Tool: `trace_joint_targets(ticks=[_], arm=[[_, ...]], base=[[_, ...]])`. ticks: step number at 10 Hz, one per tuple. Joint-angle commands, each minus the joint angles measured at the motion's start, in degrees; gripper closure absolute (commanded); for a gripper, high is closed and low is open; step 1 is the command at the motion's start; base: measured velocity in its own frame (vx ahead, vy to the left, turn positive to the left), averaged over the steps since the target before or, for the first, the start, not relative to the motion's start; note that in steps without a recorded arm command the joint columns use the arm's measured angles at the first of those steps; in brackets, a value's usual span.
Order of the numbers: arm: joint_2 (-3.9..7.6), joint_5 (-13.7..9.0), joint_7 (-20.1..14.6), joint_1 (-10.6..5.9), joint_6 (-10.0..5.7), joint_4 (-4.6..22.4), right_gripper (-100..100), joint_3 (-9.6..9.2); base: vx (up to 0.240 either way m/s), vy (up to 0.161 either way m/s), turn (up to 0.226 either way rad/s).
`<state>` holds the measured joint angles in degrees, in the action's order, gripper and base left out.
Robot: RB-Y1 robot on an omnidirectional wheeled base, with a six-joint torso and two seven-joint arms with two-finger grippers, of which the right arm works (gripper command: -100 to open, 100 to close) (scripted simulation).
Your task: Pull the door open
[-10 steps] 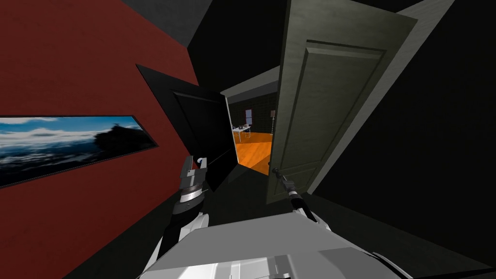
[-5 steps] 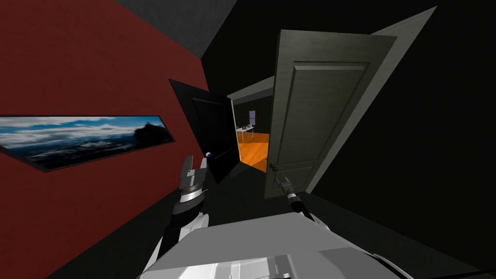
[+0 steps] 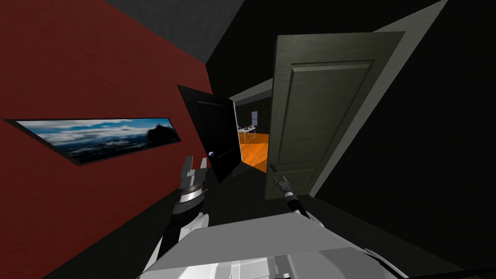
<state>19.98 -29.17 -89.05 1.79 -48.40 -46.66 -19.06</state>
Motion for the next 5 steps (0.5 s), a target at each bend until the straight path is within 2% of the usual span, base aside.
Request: trace_joint_targets(ticks=[1, 2, 3, 5], arm=[[-1.24, -0.5, 0.9, -1.82, -0.32, 2.2, -100, 0.36], [-2.83, -1.1, 2.4, -3.57, -0.15, 3.8, -100, 0.96], [-3.60, -1.5, 3.2, -4.42, -0.07, 4.6, -100, 1.26], [-5.99, -2.5, 5.5, -7.06, 0.19, 6.9, -100, 2.17]], base=[[0.132, -0.037, 0.096], [0.124, -0.065, 0.169], [0.120, -0.093, 0.099], [0.077, -0.129, 0.076]])
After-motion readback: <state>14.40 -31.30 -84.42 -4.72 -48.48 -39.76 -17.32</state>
